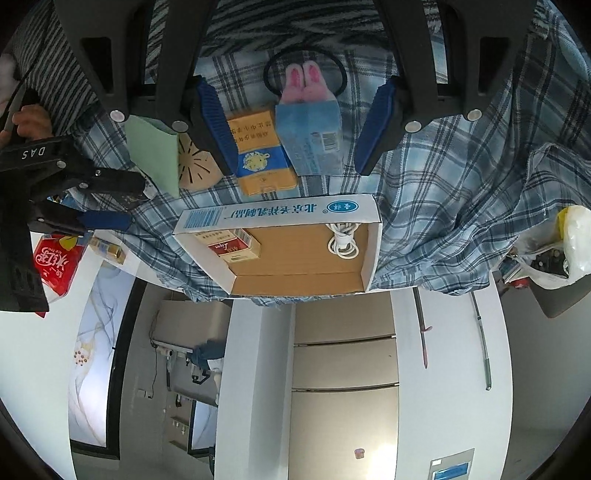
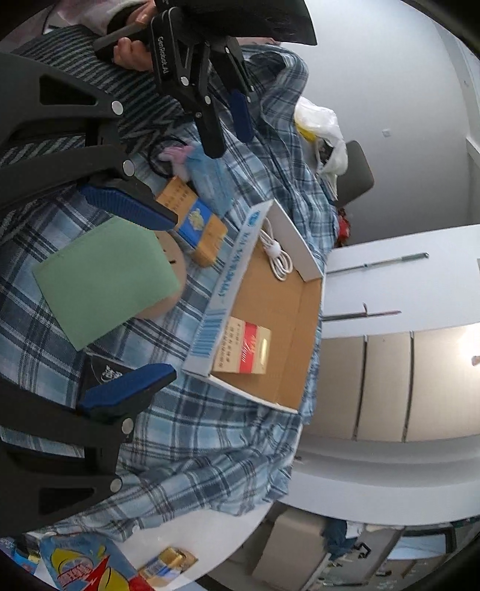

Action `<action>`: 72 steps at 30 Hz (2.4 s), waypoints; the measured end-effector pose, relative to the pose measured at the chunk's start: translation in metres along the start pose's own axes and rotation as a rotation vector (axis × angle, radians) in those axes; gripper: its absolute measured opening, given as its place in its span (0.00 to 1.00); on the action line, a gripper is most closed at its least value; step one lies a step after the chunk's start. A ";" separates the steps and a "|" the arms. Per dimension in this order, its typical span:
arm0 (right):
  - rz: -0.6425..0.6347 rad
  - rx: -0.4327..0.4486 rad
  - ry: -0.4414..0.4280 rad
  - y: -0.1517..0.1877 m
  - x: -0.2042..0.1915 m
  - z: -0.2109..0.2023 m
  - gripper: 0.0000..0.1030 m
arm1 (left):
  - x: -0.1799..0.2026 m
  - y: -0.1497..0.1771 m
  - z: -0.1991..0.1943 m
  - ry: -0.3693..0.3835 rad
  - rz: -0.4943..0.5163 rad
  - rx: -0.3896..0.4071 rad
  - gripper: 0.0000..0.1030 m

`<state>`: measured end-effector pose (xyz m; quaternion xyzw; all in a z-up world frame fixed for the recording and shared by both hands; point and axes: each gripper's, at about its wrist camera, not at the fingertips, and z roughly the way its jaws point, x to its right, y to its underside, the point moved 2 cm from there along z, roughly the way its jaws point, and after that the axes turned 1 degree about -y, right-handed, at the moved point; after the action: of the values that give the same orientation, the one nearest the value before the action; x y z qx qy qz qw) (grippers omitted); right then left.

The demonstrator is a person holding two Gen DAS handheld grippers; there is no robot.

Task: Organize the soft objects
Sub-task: 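Withdraw both grippers and move the right gripper to the green card, then grasp the green card with the right gripper while the left grasps the blue-and-pink packet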

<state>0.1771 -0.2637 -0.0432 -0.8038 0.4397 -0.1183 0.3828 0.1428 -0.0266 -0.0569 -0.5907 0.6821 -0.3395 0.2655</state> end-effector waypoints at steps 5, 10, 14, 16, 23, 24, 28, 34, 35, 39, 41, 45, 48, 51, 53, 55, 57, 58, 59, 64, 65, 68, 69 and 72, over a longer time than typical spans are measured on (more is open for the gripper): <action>0.005 -0.042 -0.042 0.003 0.001 0.009 0.72 | -0.002 0.000 0.000 0.003 -0.006 -0.001 0.65; -0.066 -0.102 -0.096 0.008 -0.010 0.016 0.72 | -0.002 -0.001 -0.013 0.033 -0.009 0.056 0.66; -0.146 -0.165 -0.110 0.015 -0.022 0.024 0.72 | 0.003 -0.002 -0.016 0.034 0.014 0.068 0.66; -0.147 -0.182 -0.092 0.016 -0.022 0.028 0.72 | 0.003 -0.002 -0.017 0.035 0.012 0.070 0.66; -0.100 -0.215 -0.068 0.016 -0.013 0.033 0.72 | 0.003 -0.001 -0.017 0.034 0.012 0.065 0.66; -0.101 -0.218 -0.067 0.016 -0.013 0.034 0.72 | 0.003 -0.001 -0.017 0.034 0.013 0.064 0.66; -0.101 -0.249 -0.096 0.017 -0.012 0.040 0.72 | 0.004 -0.001 -0.016 0.034 0.012 0.064 0.66; -0.082 -0.251 -0.116 0.018 -0.010 0.039 0.72 | 0.004 -0.001 -0.016 0.035 0.012 0.065 0.66; -0.076 -0.247 -0.116 0.018 -0.009 0.039 0.72 | 0.004 -0.001 -0.016 0.035 0.012 0.065 0.66; -0.058 -0.214 -0.116 0.016 -0.006 0.033 0.72 | 0.006 -0.001 -0.016 0.038 0.015 0.064 0.66; -0.062 -0.212 -0.103 0.016 -0.007 0.033 0.72 | 0.007 0.000 -0.015 0.038 0.018 0.062 0.66; -0.063 -0.229 -0.101 0.016 -0.007 0.036 0.72 | 0.007 0.000 -0.015 0.039 0.016 0.061 0.66; -0.055 -0.235 -0.106 0.016 -0.006 0.037 0.73 | 0.007 0.000 -0.015 0.039 0.017 0.061 0.66; -0.046 -0.242 -0.112 0.016 -0.004 0.038 0.73 | 0.008 0.000 -0.015 0.039 0.019 0.061 0.66; -0.042 -0.243 -0.114 0.016 -0.004 0.039 0.74 | 0.008 0.001 -0.015 0.040 0.020 0.061 0.66; -0.049 -0.254 -0.121 0.017 -0.005 0.040 0.75 | 0.008 0.001 -0.015 0.040 0.019 0.060 0.66; -0.071 -0.268 -0.128 0.019 -0.009 0.041 0.75 | 0.009 0.002 -0.014 0.041 0.020 0.059 0.66; -0.084 -0.267 -0.124 0.019 -0.011 0.041 0.75 | 0.009 0.002 -0.014 0.041 0.020 0.060 0.66; -0.095 -0.265 -0.123 0.019 -0.013 0.040 0.75 | 0.009 0.002 -0.014 0.041 0.020 0.059 0.66; -0.135 -0.287 -0.132 0.023 -0.019 0.042 0.73 | 0.010 0.002 -0.014 0.041 0.020 0.058 0.66; -0.140 -0.288 -0.129 0.023 -0.020 0.042 0.70 | 0.009 0.001 -0.014 0.041 0.021 0.057 0.66; -0.144 -0.267 -0.093 0.022 -0.020 0.039 0.68 | 0.009 0.002 -0.014 0.038 0.021 0.053 0.66; -0.143 -0.250 -0.079 0.021 -0.019 0.037 0.68 | 0.008 0.003 -0.013 0.036 0.021 0.051 0.66; -0.140 -0.174 -0.025 0.017 -0.019 0.024 0.68 | 0.007 0.003 -0.008 -0.014 0.021 0.027 0.66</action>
<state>0.1679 -0.2413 -0.0694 -0.8641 0.3863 -0.0960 0.3080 0.1331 -0.0321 -0.0541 -0.5821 0.6819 -0.3417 0.2818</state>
